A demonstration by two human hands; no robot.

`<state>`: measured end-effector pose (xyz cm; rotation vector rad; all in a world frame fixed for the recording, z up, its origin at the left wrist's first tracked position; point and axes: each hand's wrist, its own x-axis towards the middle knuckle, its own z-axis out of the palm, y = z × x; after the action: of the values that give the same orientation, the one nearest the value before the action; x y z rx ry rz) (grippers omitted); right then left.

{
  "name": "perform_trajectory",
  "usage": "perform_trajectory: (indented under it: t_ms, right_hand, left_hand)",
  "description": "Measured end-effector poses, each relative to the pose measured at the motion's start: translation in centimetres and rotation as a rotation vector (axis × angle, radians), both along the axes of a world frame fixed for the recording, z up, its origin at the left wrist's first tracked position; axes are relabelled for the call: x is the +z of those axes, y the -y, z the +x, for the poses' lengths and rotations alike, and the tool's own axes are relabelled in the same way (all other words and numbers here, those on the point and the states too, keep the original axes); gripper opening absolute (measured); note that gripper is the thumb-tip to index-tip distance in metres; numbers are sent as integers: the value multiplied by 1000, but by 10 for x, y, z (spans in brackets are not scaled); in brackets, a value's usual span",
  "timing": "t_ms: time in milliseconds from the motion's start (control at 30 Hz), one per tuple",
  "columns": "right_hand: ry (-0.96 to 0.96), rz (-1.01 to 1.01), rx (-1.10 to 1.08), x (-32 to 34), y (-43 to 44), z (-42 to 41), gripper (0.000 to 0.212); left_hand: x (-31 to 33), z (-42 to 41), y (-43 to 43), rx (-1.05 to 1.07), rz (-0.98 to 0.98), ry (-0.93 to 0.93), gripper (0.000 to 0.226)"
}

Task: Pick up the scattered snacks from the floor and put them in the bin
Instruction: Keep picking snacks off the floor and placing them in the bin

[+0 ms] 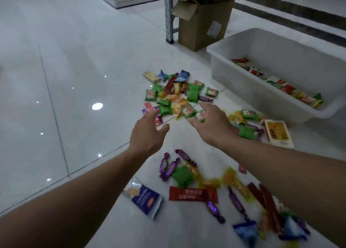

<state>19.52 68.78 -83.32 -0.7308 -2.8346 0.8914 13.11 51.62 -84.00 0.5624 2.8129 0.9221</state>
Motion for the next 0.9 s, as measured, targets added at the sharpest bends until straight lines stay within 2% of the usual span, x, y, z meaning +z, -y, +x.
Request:
perform_trajectory:
  t_ms: [200, 333, 467, 533, 633, 800, 900]
  right_hand:
    - [53, -37, 88, -24, 71, -6, 71]
    - [100, -33, 137, -38, 94, 3, 70]
    - [143, -20, 150, -49, 97, 12, 70]
    - [159, -12, 154, -53, 95, 16, 69]
    - [187, -16, 168, -59, 90, 22, 68]
    - [356, 49, 378, -71, 89, 29, 66]
    - [428, 111, 479, -75, 90, 27, 66]
  left_hand:
    - [-51, 15, 76, 47, -72, 93, 62]
    - [-70, 29, 97, -66, -115, 158, 73]
    - [-86, 46, 110, -326, -408, 224, 92]
    - [-94, 50, 115, -373, -505, 193, 89]
    - [-98, 47, 118, -375, -509, 184, 81]
    - [-92, 38, 121, -371, -398, 386, 70]
    - [-89, 31, 126, -398, -374, 425, 62]
